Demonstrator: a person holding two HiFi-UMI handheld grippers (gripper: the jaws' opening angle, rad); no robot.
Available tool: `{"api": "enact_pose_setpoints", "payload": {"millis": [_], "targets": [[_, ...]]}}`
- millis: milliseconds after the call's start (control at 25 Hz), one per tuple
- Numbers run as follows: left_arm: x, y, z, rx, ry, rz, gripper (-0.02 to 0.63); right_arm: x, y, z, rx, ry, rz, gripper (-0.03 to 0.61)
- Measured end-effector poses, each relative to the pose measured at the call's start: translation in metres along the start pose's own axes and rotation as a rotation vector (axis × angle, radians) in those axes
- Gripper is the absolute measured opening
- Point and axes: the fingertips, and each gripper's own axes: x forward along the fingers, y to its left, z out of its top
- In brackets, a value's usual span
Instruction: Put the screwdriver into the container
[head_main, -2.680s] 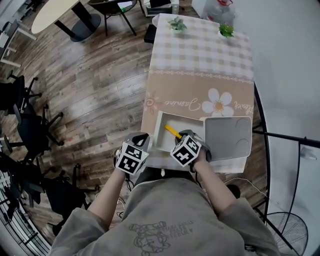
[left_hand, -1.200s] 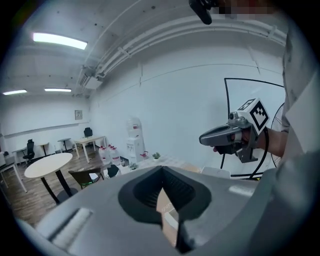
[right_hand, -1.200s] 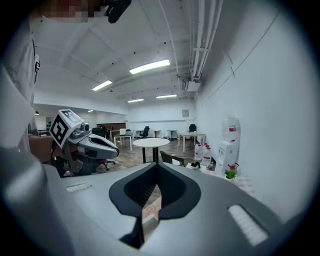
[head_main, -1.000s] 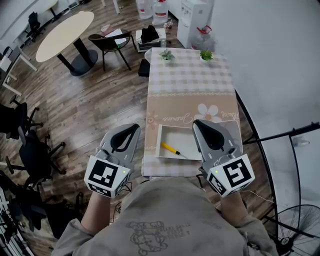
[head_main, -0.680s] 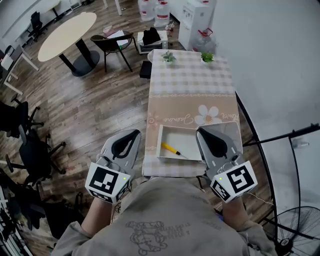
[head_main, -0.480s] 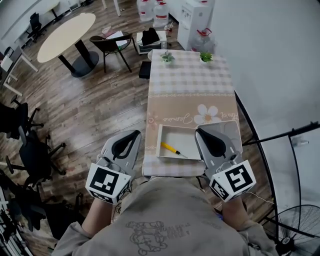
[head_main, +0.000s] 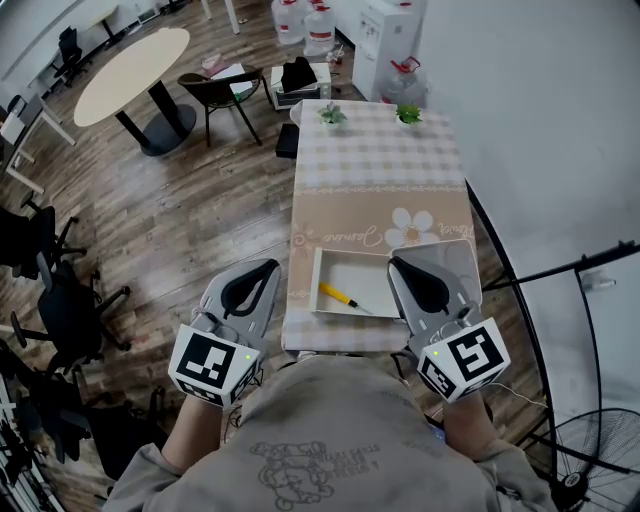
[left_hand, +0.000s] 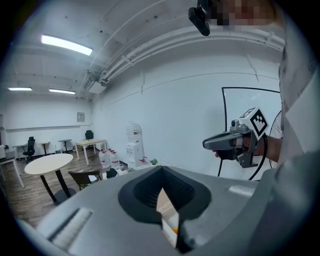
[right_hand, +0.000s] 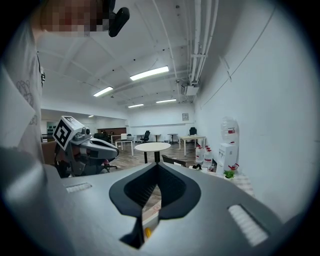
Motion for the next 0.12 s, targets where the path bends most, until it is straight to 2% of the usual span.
{"api": "enact_pose_setpoints", "payload": {"millis": [120], "targets": [[-0.0002,-0.0007,0.0016,-0.002,-0.001,0.005,0.001,-0.0007,-0.0010,-0.0017,-0.011,0.005,-0.002,0.026]]}}
